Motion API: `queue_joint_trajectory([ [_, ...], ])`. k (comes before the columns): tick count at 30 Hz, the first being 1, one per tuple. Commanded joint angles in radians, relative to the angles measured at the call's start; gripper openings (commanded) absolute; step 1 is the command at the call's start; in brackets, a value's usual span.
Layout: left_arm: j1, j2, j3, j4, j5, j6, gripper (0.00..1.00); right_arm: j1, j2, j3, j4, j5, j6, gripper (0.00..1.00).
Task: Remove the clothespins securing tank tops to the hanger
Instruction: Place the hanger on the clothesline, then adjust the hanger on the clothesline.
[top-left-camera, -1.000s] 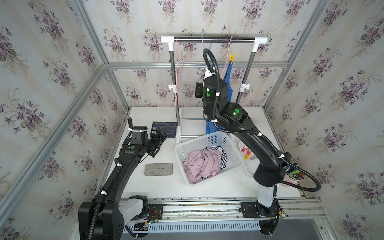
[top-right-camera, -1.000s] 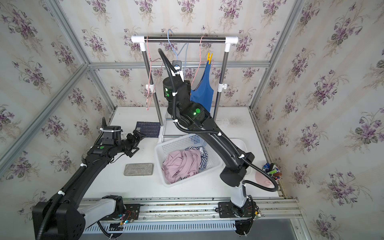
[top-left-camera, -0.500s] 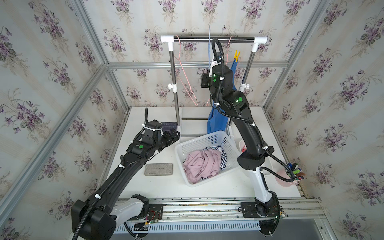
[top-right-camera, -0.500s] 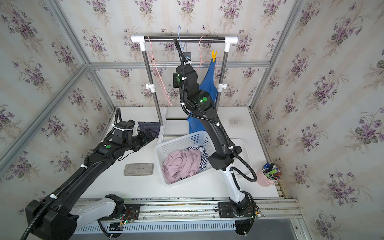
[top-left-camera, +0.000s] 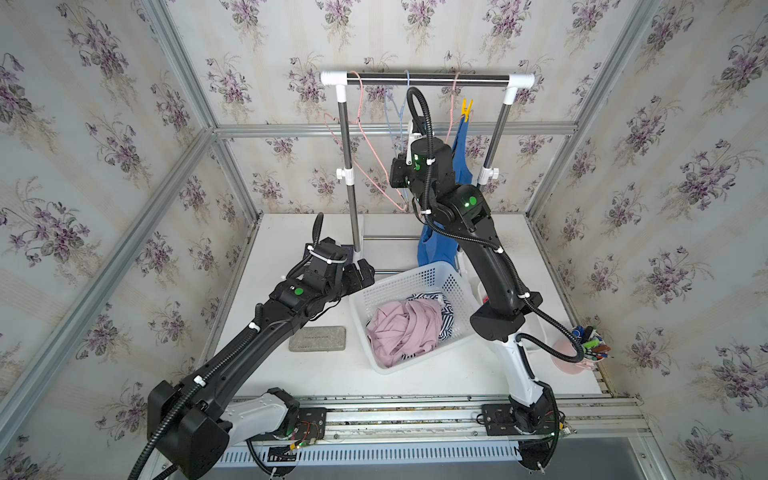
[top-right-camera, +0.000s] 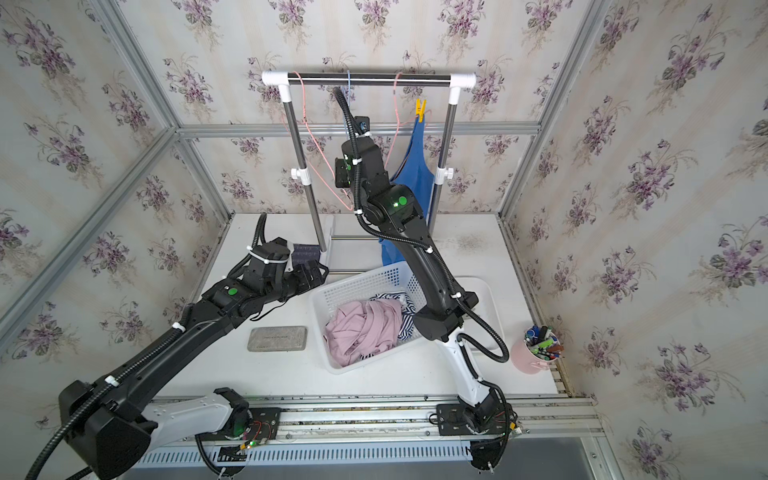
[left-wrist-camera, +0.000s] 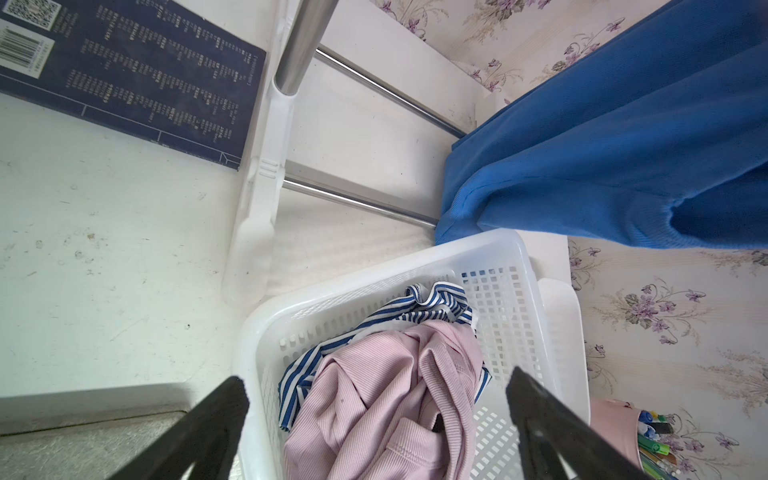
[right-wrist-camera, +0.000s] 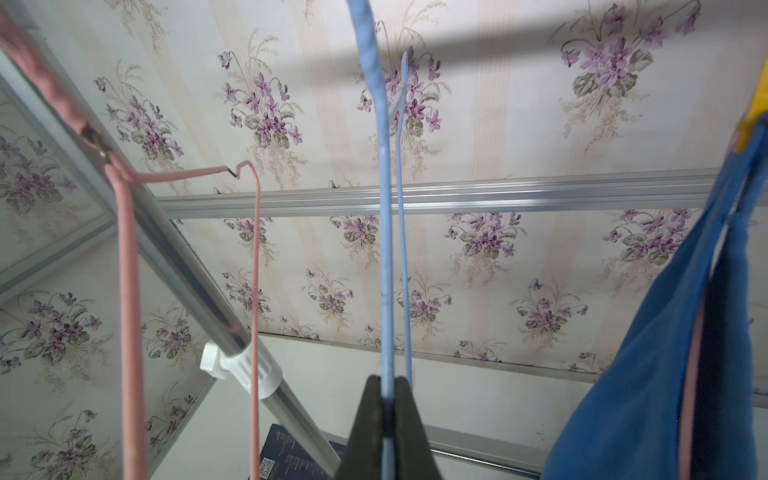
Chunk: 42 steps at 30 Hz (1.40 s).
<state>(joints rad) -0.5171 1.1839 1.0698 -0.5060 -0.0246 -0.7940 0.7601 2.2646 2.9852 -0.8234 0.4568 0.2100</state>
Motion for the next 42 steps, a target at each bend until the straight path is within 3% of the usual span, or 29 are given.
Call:
queue_joint_trajectory([
  [1, -0.013, -0.027, 0.004, -0.013, -0.055, 0.014, 0.99, 0.022, -0.021, 0.0, -0.115, 0.04, 0.016, 0.1],
  [3, -0.023, -0.053, -0.004, -0.015, -0.064, 0.019, 0.99, 0.045, -0.032, 0.001, -0.134, 0.095, -0.004, 0.21],
  [6, -0.036, -0.086, -0.01, -0.014, -0.074, 0.04, 0.99, 0.066, -0.051, 0.001, -0.153, 0.121, -0.024, 0.5],
  [11, -0.069, -0.129, -0.011, -0.005, -0.104, 0.1, 0.99, 0.093, -0.113, 0.001, -0.161, 0.133, -0.059, 0.77],
  [14, -0.085, -0.156, -0.017, 0.005, -0.129, 0.13, 0.99, 0.12, -0.158, 0.001, -0.16, 0.126, -0.08, 0.87],
  [25, -0.114, -0.176, -0.008, 0.057, -0.124, 0.195, 0.99, 0.148, -0.264, 0.0, -0.26, 0.231, -0.144, 0.89],
  [30, -0.139, -0.214, -0.049, 0.173, -0.089, 0.245, 0.99, 0.145, -0.346, -0.001, -0.299, 0.289, -0.175, 0.88],
  [35, -0.184, -0.262, -0.112, 0.312, -0.087, 0.276, 0.99, 0.109, -0.378, -0.004, -0.293, 0.253, -0.192, 0.88],
  [42, -0.305, -0.275, -0.077, 0.339, -0.152, 0.432, 0.99, -0.042, -0.408, -0.016, -0.291, 0.053, -0.17, 0.88],
])
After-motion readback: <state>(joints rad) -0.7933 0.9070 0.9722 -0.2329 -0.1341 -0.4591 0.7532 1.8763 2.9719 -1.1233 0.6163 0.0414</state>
